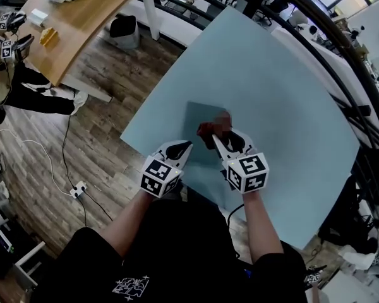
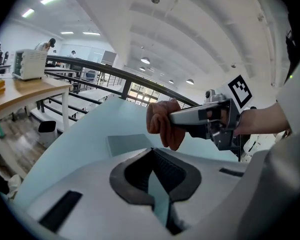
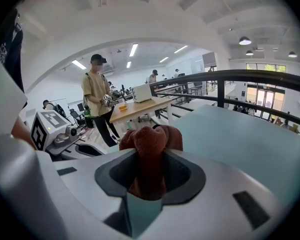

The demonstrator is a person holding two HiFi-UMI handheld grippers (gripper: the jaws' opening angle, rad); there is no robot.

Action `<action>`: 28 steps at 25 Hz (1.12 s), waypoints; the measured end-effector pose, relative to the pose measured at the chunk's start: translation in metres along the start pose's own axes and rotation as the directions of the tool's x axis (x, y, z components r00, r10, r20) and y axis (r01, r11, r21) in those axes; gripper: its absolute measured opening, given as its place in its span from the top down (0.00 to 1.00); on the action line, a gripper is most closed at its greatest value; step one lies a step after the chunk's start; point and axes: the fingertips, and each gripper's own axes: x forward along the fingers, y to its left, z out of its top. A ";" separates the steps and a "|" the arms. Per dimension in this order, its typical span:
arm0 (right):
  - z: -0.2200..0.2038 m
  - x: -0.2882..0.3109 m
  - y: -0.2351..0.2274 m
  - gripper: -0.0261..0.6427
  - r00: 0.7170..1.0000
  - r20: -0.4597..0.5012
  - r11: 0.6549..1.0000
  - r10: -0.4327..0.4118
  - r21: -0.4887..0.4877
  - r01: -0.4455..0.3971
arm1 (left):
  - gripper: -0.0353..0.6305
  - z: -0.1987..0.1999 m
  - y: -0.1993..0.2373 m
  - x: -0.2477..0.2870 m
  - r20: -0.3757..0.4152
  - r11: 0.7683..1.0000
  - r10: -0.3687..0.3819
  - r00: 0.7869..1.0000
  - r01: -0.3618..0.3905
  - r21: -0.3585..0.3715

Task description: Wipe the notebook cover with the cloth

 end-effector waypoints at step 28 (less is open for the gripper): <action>-0.022 0.092 -0.015 0.76 0.995 -0.099 0.997 0.022 0.080 -0.014 | 0.94 -0.047 0.041 0.035 -0.108 0.986 0.121 0.987 -0.132 -0.099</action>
